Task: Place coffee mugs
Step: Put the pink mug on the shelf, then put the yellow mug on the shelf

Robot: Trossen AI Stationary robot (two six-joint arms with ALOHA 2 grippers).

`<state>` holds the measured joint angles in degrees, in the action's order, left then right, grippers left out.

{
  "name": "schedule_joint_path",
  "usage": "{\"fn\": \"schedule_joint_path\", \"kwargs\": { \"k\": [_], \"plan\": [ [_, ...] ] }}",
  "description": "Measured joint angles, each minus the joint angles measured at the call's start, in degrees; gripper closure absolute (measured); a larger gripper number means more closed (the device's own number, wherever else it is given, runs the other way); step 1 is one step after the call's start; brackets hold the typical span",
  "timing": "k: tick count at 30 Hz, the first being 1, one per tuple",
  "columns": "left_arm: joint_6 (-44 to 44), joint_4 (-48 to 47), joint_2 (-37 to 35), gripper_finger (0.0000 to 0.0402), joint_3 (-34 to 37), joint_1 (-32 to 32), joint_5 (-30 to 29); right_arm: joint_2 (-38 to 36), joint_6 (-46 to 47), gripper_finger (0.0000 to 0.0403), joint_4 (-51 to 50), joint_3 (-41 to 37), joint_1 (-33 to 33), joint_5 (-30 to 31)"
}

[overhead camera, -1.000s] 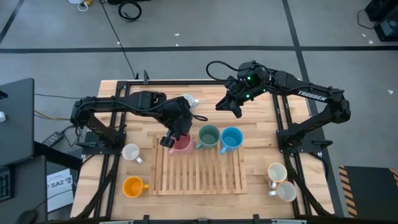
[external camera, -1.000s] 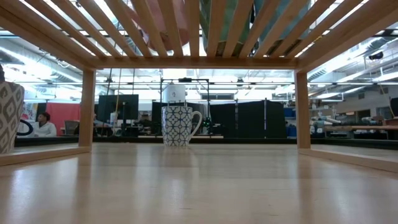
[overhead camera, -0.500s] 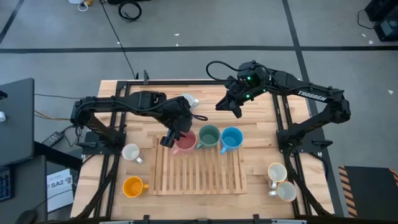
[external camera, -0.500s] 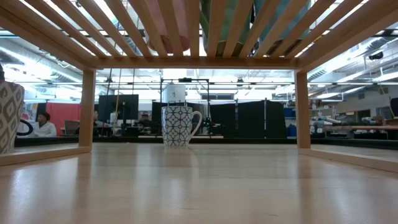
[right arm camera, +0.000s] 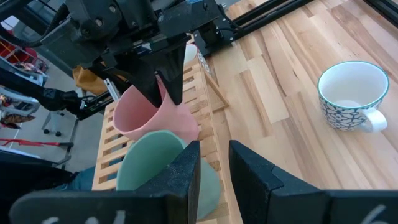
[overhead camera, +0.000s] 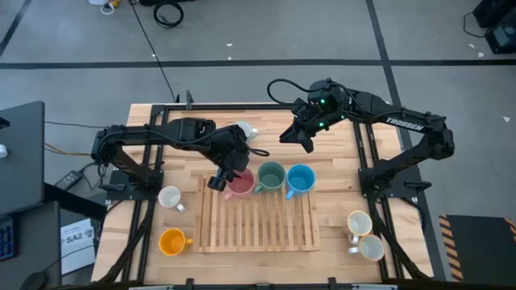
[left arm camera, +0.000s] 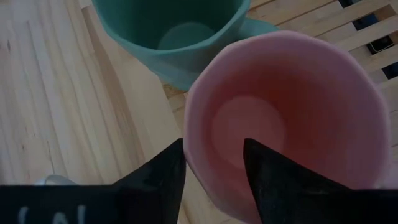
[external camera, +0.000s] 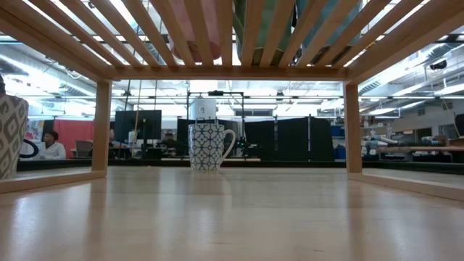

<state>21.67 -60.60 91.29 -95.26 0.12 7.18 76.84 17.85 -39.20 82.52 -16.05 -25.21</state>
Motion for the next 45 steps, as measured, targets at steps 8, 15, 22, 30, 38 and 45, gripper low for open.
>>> {"fn": "schedule_joint_path", "kwargs": {
  "k": [8, 15, 22, 30, 38, 45],
  "plan": [
    [-1.5, 0.0, 0.0, 0.0234, 0.0, 0.0, 0.0, 0.0, 0.0, 0.0313, 0.0, 0.0, 0.0, 0.0],
    [-1.5, 0.1, -0.1, 0.0234, 0.0, 0.0, 0.0, 0.0, 0.5, 0.0313, 0.0, 0.0, 0.0, 0.0],
    [-1.5, 0.4, -0.3, 0.0234, 0.0, 0.0, 0.0, 0.0, 0.6, 0.0313, 0.0, 0.0, 0.0, 0.0],
    [-3.2, 1.0, -0.3, 0.0222, 0.0, 0.0, 0.0, 0.0, 0.6, 0.0313, 0.0, 0.0, 0.0, 0.0],
    [-3.1, 1.2, -0.3, 0.0160, 0.0, 0.0, -2.5, 0.0, 0.6, 0.0313, 0.0, 0.0, 0.0, 0.0],
    [-3.1, 1.3, -0.3, 0.0153, 0.0, 0.0, -2.6, 0.0, 0.6, 0.0313, 0.0, 0.0, 0.0, 0.0]
  ]
}}
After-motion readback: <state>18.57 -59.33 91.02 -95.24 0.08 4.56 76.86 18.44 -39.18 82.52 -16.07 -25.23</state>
